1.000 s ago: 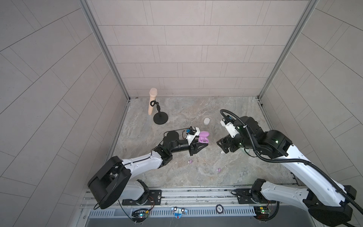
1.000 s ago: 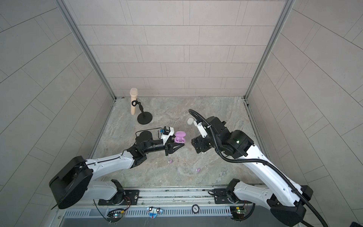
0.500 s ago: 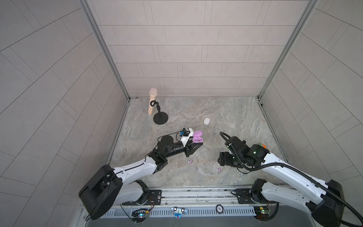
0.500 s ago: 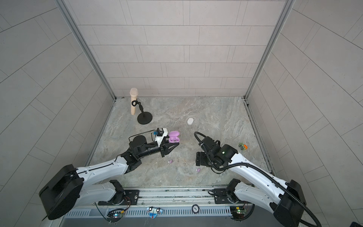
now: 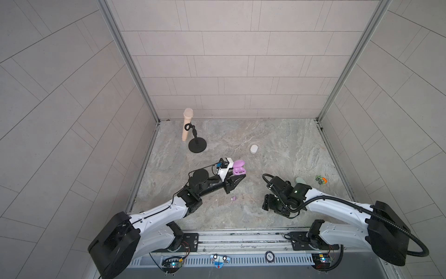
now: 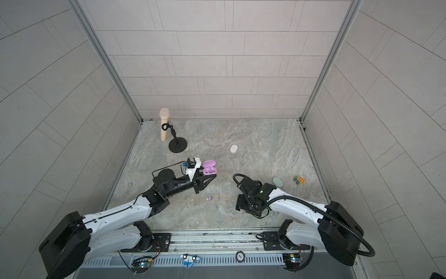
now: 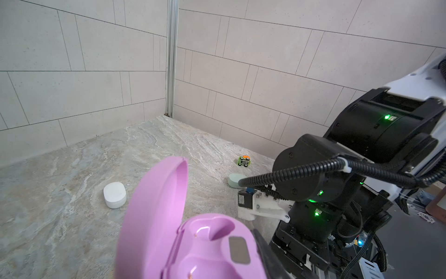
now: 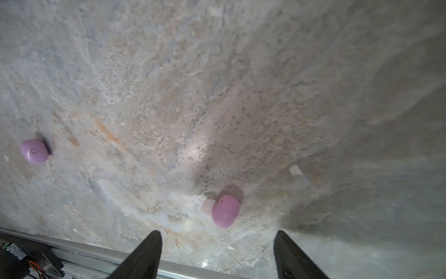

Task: Insert wireless bluetooth earbuds into charging case
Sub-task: Pick up the wireless bluetooth earbud from the bottom-center of the table.

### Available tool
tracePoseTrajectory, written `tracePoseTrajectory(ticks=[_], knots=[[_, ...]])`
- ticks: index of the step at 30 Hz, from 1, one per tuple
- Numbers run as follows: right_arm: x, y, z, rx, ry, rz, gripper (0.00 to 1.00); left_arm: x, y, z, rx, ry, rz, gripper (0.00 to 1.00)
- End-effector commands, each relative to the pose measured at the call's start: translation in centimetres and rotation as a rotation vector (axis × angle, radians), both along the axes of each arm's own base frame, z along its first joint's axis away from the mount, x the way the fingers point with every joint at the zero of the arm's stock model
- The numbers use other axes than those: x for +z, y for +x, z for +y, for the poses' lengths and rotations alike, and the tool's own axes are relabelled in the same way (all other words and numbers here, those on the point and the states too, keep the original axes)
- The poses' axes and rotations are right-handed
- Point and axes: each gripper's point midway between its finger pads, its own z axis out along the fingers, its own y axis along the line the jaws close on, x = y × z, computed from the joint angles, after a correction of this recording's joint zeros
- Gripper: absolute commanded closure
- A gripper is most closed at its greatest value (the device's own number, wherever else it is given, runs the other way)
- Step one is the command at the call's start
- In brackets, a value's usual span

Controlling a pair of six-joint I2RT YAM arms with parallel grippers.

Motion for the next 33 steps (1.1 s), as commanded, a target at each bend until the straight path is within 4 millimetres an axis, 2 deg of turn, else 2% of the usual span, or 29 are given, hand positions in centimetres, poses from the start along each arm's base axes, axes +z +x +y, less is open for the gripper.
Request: tracePoseTrajectory(ticks=[1,9,12,16,22,29,33], knots=[[0.0,0.8,1.2,-0.036,0.027,-0.002,0.24,0.3,0.0,0.4,0.012,-0.01,-0.013,0.8],[-0.4,1.7,2.2,-0.043,0.043,-0.005,0.24,0.0,0.1,0.4,0.016,0.001,-0.008,0.8],[0.0,1.9,2.6,-0.039,0.055,-0.01,0.24,0.0,0.1,0.5,0.019,0.004,-0.009,0.8],[1.7,2.8,3.7,-0.029,0.092,-0.037,0.24,-0.1,0.1,0.5,0.021,0.008,-0.009,0.8],[2.5,3.2,4.6,-0.012,0.113,-0.044,0.24,-0.1,0.1,0.5,0.021,0.009,-0.008,0.8],[2.7,3.1,3.3,-0.021,0.05,-0.052,0.24,0.1,0.1,0.7,0.029,0.005,-0.01,0.8],[2.8,3.3,2.3,-0.033,-0.001,-0.068,0.28,0.2,0.1,0.8,0.033,-0.002,-0.001,0.8]])
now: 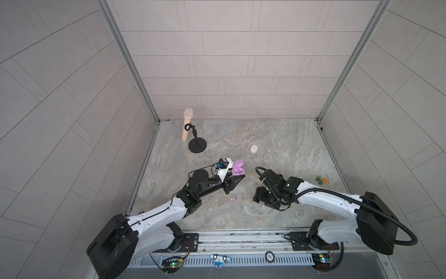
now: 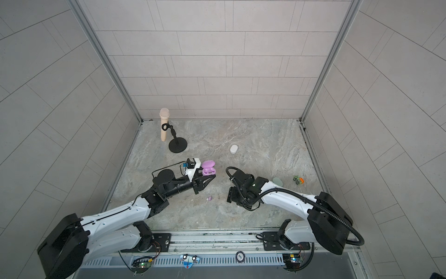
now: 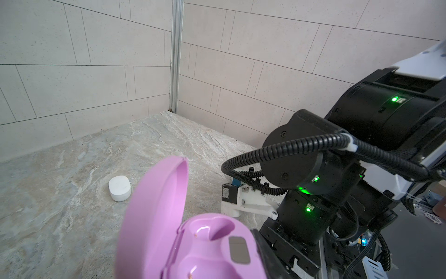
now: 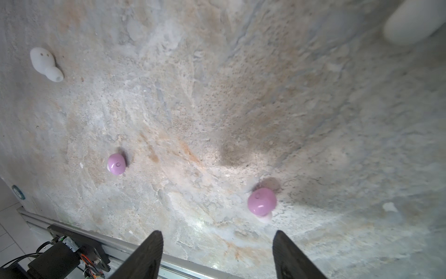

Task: Insert wireless bluetooth earbuds into charging case
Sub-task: Pick up the wireless bluetooth earbud from the bottom-center of the table.

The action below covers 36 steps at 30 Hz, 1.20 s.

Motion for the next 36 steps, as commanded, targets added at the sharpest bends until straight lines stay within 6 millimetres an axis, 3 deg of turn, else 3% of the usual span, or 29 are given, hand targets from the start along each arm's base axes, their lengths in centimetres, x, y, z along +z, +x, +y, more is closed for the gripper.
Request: tracePoseTrajectory(ticks=[1,5,11,36], knots=[[0.1,0.1,-1.8,-0.024,-0.1,-0.019,0.3,0.7,0.0,0.5,0.015,-0.021,-0.015,0.79],[-0.3,0.3,-3.3,-0.047,-0.182,-0.025,0.4,0.9,0.0,0.7,0.028,-0.027,-0.013,0.8],[-0.5,1.0,-3.1,-0.113,-0.174,-0.041,0.56,0.8,0.1,1.1,0.048,-0.038,0.001,0.79],[-3.8,0.5,-1.8,-0.08,-0.253,0.088,0.67,0.5,-0.1,1.7,0.07,-0.048,-0.008,0.8]])
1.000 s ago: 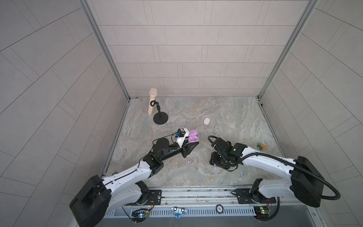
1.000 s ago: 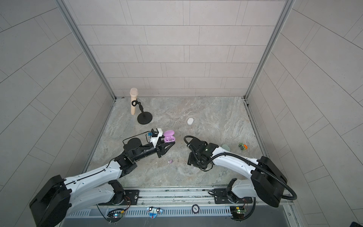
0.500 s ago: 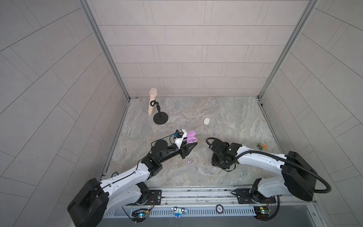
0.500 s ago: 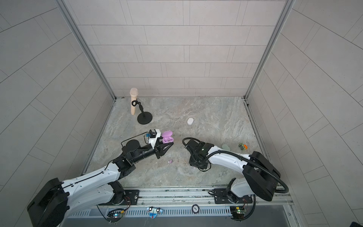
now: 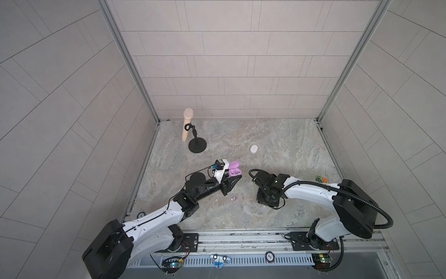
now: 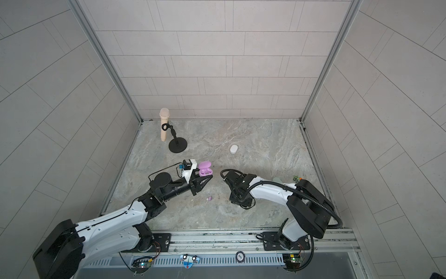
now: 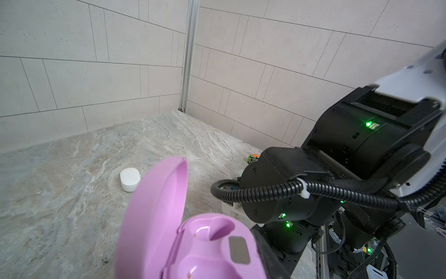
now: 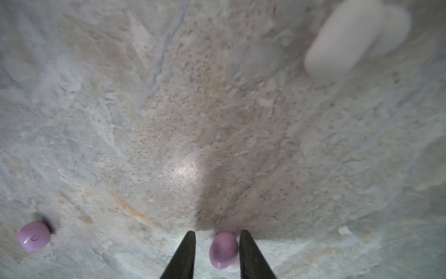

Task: Insert wireless bluetooth earbuds into charging case
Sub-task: Pick up the wireless bluetooth earbud from the bottom-center of the table.

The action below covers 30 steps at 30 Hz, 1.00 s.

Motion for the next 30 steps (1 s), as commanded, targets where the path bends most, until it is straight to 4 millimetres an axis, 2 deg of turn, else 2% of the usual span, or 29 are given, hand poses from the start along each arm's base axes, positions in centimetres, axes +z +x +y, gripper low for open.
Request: tracePoseTrajectory(ticks=[1,7,13,19,22,30], knots=[[-0.5,-0.7,-0.4,0.004,-0.041,0.041,0.68,1.0,0.0,0.4,0.012,-0.028,-0.033,0.8],[-1.1,-1.5,-0.8,0.031,-0.075,0.086,0.73,0.9,0.0,0.5,0.02,-0.023,-0.038,0.8],[-1.6,-2.2,-1.3,0.051,-0.104,0.112,0.83,1.0,0.0,0.7,0.026,-0.018,-0.044,0.8],[-1.2,-2.0,-1.5,0.051,-0.108,0.087,0.89,1.0,0.1,0.6,0.025,-0.012,-0.047,0.8],[0.0,-1.0,-1.3,0.049,-0.091,0.033,0.92,0.9,0.0,0.5,0.017,-0.009,-0.043,0.8],[5.2,2.4,-2.0,0.07,-0.052,-0.135,0.96,1.1,0.0,-0.5,-0.03,-0.013,-0.039,0.8]])
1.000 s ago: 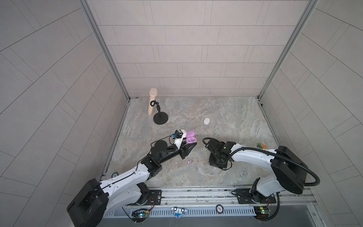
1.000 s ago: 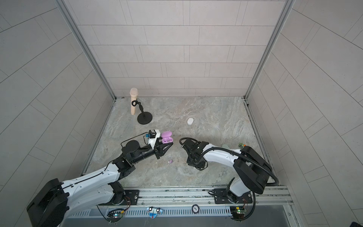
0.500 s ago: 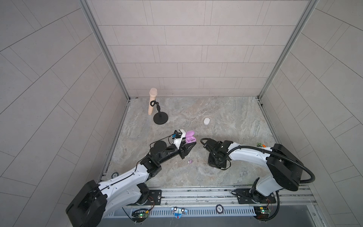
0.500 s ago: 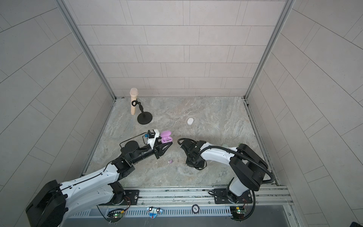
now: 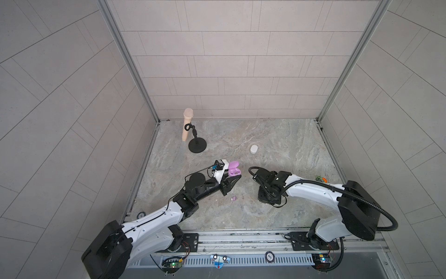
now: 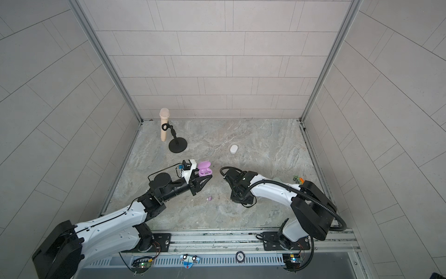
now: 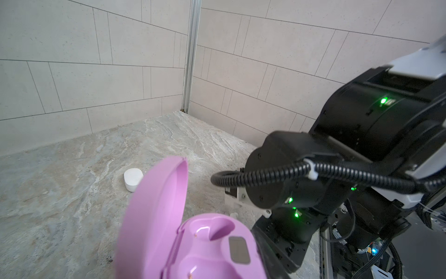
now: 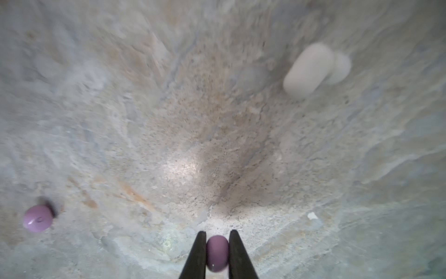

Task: Insert wireless bluetooth earbuds into charging case
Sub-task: Pick up the wireless bluetooth earbud from the bottom-center of the table, then insert the wireless bluetooth earbud into the charging case.

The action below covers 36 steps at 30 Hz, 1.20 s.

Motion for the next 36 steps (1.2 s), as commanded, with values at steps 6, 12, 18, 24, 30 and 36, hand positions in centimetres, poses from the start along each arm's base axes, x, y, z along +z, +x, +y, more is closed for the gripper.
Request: tracePoseTrajectory(ticks=[6,12,18,24,30,36], knots=[[7.0,3.5,-0.8,0.04,0.11,-0.204,0.97,2.3,-0.1,-1.7,-0.086,-0.05,-0.045,0.8],[12.9,5.5,-0.2,0.136,0.229,-0.308,0.98,3.3,-0.3,-2.7,-0.143,-0.074,-0.065,0.8],[17.9,6.3,1.0,0.24,0.354,-0.391,0.98,4.1,-0.7,-3.9,-0.22,-0.069,-0.092,0.8],[22.5,5.5,2.1,0.346,0.468,-0.505,0.98,4.4,-1.0,-4.9,-0.286,-0.069,-0.115,0.8],[25.7,4.3,1.5,0.396,0.532,-0.609,0.98,4.4,-0.4,-6.0,-0.319,-0.073,-0.133,0.8],[26.5,3.6,1.8,0.436,0.581,-0.628,0.98,5.7,0.0,-8.2,-0.423,-0.146,-0.151,0.8]])
